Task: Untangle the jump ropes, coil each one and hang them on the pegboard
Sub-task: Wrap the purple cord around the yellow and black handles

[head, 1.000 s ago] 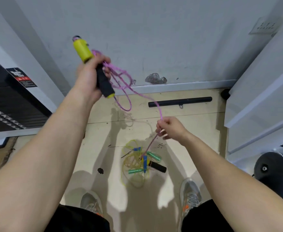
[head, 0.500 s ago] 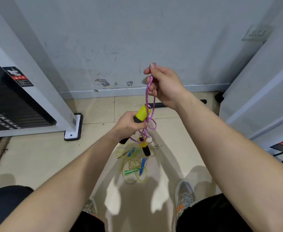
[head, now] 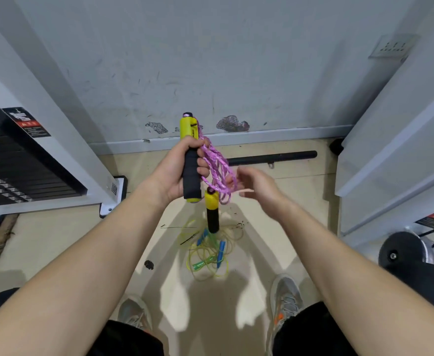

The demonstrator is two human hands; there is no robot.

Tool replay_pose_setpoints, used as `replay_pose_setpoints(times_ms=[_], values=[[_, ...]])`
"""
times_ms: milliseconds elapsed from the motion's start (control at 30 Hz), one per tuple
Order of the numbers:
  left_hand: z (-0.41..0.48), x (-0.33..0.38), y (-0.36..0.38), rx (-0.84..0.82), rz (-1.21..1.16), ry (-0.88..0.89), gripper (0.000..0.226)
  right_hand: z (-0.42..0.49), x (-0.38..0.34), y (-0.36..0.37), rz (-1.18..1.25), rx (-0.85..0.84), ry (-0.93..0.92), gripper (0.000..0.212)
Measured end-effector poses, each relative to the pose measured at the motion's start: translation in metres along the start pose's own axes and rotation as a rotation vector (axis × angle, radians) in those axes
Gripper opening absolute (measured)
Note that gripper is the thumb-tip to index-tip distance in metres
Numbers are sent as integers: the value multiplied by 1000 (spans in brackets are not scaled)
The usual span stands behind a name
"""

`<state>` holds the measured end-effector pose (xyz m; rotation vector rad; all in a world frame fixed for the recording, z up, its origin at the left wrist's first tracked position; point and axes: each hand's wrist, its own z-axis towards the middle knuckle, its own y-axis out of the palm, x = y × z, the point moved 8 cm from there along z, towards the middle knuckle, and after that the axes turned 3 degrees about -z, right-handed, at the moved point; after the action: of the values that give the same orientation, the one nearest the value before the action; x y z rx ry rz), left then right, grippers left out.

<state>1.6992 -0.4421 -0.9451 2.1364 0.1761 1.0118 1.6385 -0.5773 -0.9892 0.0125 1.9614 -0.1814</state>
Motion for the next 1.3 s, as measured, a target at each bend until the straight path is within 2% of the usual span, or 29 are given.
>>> replay_pose_setpoints(times_ms=[67, 100, 267, 400, 467, 567, 633, 733, 800, 867, 933, 1000, 1100, 1167, 1300], values=[[1, 5, 0, 1, -41, 0, 12, -6, 19, 17, 64, -97, 16, 28], [1, 6, -1, 0, -58, -2, 9, -8, 24, 23, 77, -126, 15, 31], [-2, 7, -7, -1, -159, -17, 9, -1, 23, 48, 52, -116, -70, 61], [-3, 8, -10, 22, -179, -18, 8, 2, 35, 64, 7, -71, -76, 94], [-3, 7, -12, 14, -202, -28, 7, 2, 41, 69, -38, -23, -82, 95], [0, 13, -23, 59, -161, -19, 8, 3, 45, 74, -23, 8, -115, 82], [1, 21, -40, 156, -6, 10, 13, 2, 46, 69, 13, 5, -111, 83], [-3, 27, -77, 361, 365, -40, 21, 1, 48, 46, -110, 21, -35, 94], [-7, 28, -101, 459, 732, -142, 27, 0, 52, 27, -166, 16, 83, 78], [-11, 34, -117, 521, 1090, -222, 34, -4, 54, 7, -147, 8, 208, 47], [-15, 36, -123, 542, 1292, -265, 42, -7, 50, -8, -116, 47, 278, 36], [-17, 34, -120, 533, 1227, -235, 36, -9, 37, -15, -37, 82, 280, 29], [-22, 21, -100, 444, 971, -170, 20, -15, 17, -10, 177, 69, 260, 24], [-28, 11, -77, 342, 855, -152, 22, -19, 3, -3, 283, 59, 263, 22], [-44, 7, -34, 238, 746, -58, 25, -29, -28, 17, 428, 21, 238, 20]])
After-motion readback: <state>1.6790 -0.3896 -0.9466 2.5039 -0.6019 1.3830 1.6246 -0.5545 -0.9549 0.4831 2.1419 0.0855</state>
